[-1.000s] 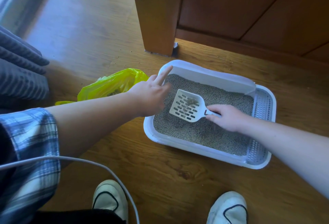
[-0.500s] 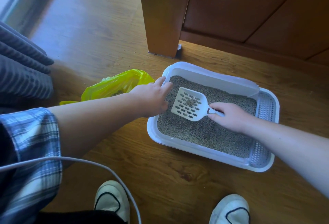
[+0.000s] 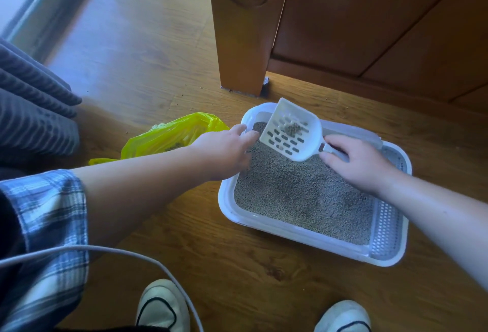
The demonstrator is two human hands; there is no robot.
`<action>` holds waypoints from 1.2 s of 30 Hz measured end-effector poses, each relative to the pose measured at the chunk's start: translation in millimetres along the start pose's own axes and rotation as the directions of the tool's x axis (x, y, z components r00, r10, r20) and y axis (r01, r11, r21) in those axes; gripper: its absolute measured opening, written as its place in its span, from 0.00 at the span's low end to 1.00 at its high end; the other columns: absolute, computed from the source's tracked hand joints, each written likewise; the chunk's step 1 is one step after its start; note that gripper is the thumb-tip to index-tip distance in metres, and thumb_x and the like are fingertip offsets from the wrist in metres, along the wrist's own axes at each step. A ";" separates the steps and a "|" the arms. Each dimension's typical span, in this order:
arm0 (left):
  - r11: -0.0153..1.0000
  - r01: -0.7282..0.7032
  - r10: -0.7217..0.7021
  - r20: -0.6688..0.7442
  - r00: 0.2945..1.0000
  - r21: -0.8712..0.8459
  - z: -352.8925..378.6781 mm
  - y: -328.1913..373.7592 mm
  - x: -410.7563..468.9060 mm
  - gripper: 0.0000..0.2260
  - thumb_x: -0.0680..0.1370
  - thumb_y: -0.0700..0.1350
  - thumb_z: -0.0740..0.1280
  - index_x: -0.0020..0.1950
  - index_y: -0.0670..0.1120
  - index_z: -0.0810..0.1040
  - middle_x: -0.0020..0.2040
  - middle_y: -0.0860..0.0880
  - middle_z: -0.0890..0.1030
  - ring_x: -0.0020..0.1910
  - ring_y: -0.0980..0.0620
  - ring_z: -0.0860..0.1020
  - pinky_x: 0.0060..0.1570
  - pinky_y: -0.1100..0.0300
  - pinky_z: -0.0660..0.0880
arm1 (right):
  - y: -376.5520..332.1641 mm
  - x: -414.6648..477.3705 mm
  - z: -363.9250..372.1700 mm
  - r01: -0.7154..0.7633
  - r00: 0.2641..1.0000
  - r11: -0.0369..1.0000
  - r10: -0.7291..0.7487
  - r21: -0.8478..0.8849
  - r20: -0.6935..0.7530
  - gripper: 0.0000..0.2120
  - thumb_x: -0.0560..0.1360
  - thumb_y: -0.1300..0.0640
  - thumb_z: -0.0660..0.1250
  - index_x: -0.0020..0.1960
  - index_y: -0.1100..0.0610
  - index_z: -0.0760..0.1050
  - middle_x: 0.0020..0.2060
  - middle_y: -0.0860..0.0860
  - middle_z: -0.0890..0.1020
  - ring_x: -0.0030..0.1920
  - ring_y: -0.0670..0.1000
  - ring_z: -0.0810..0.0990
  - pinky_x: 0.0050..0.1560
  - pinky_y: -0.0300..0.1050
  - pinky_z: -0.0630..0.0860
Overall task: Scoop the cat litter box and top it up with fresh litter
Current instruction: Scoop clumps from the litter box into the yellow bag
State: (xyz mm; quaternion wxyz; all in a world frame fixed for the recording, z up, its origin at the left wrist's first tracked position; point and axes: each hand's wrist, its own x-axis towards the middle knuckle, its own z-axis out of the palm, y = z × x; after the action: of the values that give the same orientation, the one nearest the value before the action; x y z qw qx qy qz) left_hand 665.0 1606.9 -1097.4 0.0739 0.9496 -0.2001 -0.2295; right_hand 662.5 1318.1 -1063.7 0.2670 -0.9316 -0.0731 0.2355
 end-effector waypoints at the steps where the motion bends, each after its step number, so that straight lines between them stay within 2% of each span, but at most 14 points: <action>1: 1.000 -0.007 0.007 -0.040 0.999 -0.009 -1.6 -4.6 -1.9 0.17 0.81 0.51 0.56 0.70 0.53 0.64 0.69 0.50 0.69 0.48 0.43 0.79 0.34 0.53 0.75 | -6.2 4.7 -2.1 0.030 0.999 1.000 -0.030 0.005 -0.022 0.10 0.79 0.48 0.65 0.58 0.48 0.78 0.53 0.45 0.83 0.54 0.50 0.79 0.56 0.51 0.75; 4: 1.000 0.006 -0.008 -0.122 0.993 -0.015 -9.8 -21.6 -12.6 0.18 0.81 0.48 0.55 0.71 0.60 0.63 0.66 0.54 0.72 0.50 0.45 0.79 0.34 0.54 0.75 | -28.5 21.7 -5.0 0.088 0.994 0.996 -0.090 -0.031 -0.062 0.05 0.79 0.47 0.65 0.54 0.45 0.77 0.46 0.41 0.82 0.49 0.50 0.78 0.49 0.48 0.73; 7: 0.994 0.110 -0.109 -0.120 0.987 0.004 -12.3 -45.0 -32.1 0.22 0.79 0.44 0.56 0.72 0.58 0.63 0.64 0.54 0.74 0.55 0.46 0.77 0.35 0.57 0.68 | -53.5 41.5 1.6 0.125 0.991 0.990 -0.128 -0.061 -0.045 0.07 0.78 0.44 0.65 0.55 0.42 0.75 0.46 0.41 0.82 0.49 0.51 0.79 0.51 0.50 0.75; 10: 0.976 0.205 -0.203 -0.039 0.978 0.070 -1.5 -75.1 -59.3 0.17 0.78 0.45 0.57 0.68 0.53 0.69 0.61 0.51 0.76 0.59 0.45 0.75 0.42 0.54 0.72 | -83.2 60.1 17.8 0.163 0.987 0.968 -0.162 -0.192 0.024 0.11 0.77 0.41 0.64 0.57 0.43 0.73 0.46 0.48 0.83 0.49 0.56 0.79 0.50 0.52 0.77; 13: 0.947 0.297 -0.307 0.080 0.948 0.121 8.9 -104.1 -90.8 0.16 0.78 0.46 0.57 0.65 0.52 0.70 0.61 0.49 0.75 0.61 0.45 0.74 0.52 0.50 0.74 | -114.7 75.6 40.5 0.237 0.971 0.918 -0.226 -0.318 0.072 0.11 0.77 0.43 0.64 0.55 0.47 0.73 0.44 0.48 0.82 0.48 0.56 0.79 0.47 0.51 0.77; 17: 0.915 0.381 -0.396 0.123 0.910 0.129 18.0 -127.8 -130.7 0.15 0.76 0.46 0.59 0.63 0.50 0.70 0.60 0.48 0.75 0.62 0.44 0.74 0.52 0.50 0.73 | -147.4 93.0 72.2 0.331 0.942 0.815 -0.311 -0.476 0.122 0.03 0.77 0.52 0.59 0.51 0.49 0.69 0.38 0.48 0.76 0.45 0.59 0.80 0.39 0.52 0.77; 19: 0.910 0.397 -0.410 0.120 0.904 0.118 22.9 -135.0 -147.7 0.14 0.76 0.47 0.59 0.61 0.50 0.71 0.59 0.48 0.75 0.60 0.44 0.74 0.51 0.50 0.72 | -163.3 98.0 84.9 0.361 0.931 0.793 -0.335 -0.491 0.144 0.06 0.76 0.58 0.57 0.50 0.48 0.68 0.40 0.48 0.76 0.46 0.59 0.80 0.38 0.51 0.77; 21: 0.908 0.404 -0.415 0.113 0.903 0.108 26.0 -140.8 -160.7 0.14 0.76 0.48 0.60 0.61 0.51 0.70 0.59 0.48 0.75 0.61 0.44 0.74 0.51 0.50 0.72 | -176.5 102.6 96.8 0.423 0.901 0.728 -0.400 -0.540 0.167 0.11 0.75 0.60 0.57 0.54 0.47 0.68 0.42 0.49 0.75 0.47 0.59 0.80 0.41 0.50 0.75; 25: 0.907 0.412 -0.419 0.083 0.904 0.084 23.9 -145.6 -176.2 0.14 0.77 0.49 0.60 0.62 0.51 0.70 0.60 0.48 0.75 0.61 0.44 0.74 0.51 0.50 0.72 | -198.0 107.5 116.9 0.460 0.862 0.511 -0.455 -0.726 0.226 0.25 0.75 0.61 0.61 0.70 0.47 0.65 0.48 0.50 0.76 0.51 0.56 0.79 0.42 0.48 0.65; 28: 0.908 0.408 -0.415 0.071 0.907 0.099 22.0 -144.2 -179.2 0.14 0.77 0.49 0.60 0.63 0.50 0.70 0.61 0.48 0.75 0.61 0.43 0.73 0.51 0.50 0.71 | -203.8 104.8 123.1 0.447 0.848 0.418 -0.479 -0.791 0.226 0.30 0.77 0.60 0.58 0.78 0.47 0.59 0.52 0.50 0.76 0.52 0.56 0.77 0.43 0.48 0.62; 33: 0.922 0.377 -0.384 0.074 0.920 0.092 21.7 -136.9 -172.5 0.16 0.77 0.48 0.60 0.64 0.50 0.70 0.61 0.48 0.76 0.60 0.44 0.74 0.52 0.50 0.73 | -194.2 98.9 121.8 0.475 0.812 0.403 -0.544 -0.782 0.212 0.31 0.73 0.62 0.56 0.75 0.48 0.67 0.49 0.53 0.77 0.48 0.58 0.76 0.41 0.50 0.59; 36: 0.935 0.345 -0.351 0.070 0.934 0.085 20.2 -132.1 -166.9 0.15 0.76 0.48 0.60 0.63 0.50 0.70 0.59 0.48 0.76 0.60 0.44 0.75 0.53 0.50 0.74 | -188.8 101.9 118.0 0.447 0.831 0.449 -0.529 -0.774 0.173 0.30 0.74 0.62 0.58 0.74 0.47 0.69 0.48 0.52 0.78 0.46 0.58 0.76 0.40 0.49 0.59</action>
State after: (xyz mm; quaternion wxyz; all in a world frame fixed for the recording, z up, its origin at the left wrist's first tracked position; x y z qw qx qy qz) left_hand 565.3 1795.2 -1078.1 -0.0103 0.9616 -0.0400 -0.2713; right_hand 693.6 1559.2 -1092.2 -0.1115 -0.8992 -0.4204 0.0481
